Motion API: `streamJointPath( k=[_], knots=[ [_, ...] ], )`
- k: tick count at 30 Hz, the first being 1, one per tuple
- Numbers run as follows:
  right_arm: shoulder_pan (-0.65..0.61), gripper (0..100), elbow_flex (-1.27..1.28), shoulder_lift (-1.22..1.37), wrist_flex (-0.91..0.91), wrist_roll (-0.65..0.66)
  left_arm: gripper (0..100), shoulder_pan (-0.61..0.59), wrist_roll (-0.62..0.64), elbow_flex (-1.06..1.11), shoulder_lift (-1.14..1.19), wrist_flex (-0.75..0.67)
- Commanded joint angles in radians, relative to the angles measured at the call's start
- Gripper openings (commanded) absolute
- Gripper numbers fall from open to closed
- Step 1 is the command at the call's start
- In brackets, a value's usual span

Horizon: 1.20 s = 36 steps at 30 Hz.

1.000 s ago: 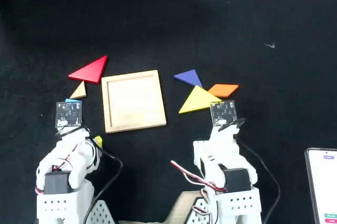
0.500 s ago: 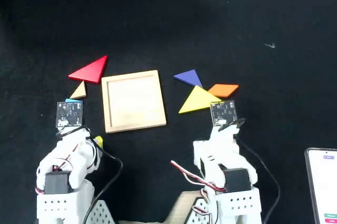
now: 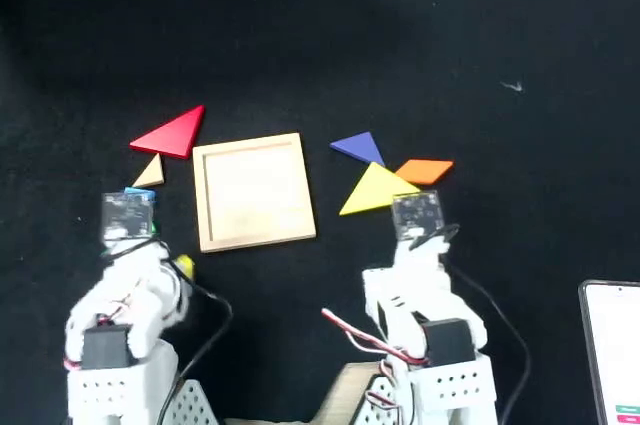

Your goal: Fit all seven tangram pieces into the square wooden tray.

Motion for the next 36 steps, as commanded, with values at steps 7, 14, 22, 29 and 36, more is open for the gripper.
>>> streamJointPath(
  k=[7, 14, 22, 29, 36],
  knots=[
    [0.089, 1.2, -0.229, -0.094, -0.29, 0.511, 22, -0.058, -0.164, -0.344, -0.009, -0.144],
    [0.089, 1.2, -0.295, -0.09, -0.31, 0.493, 22, -0.035, -0.143, -0.619, 0.009, -0.052],
    [0.086, 10.3, -0.526, 0.012, -0.15, 0.505, 23, 0.033, -0.203, -0.803, 0.512, -0.002],
    [0.055, 10.2, -0.719, 0.472, -0.172, 0.508, 22, 0.035, -0.104, -0.872, 0.991, -0.005],
    [-0.098, 10.3, -0.915, 1.055, -0.201, 0.646, 22, -0.018, 0.023, -0.691, 1.123, -0.324]
  ],
)
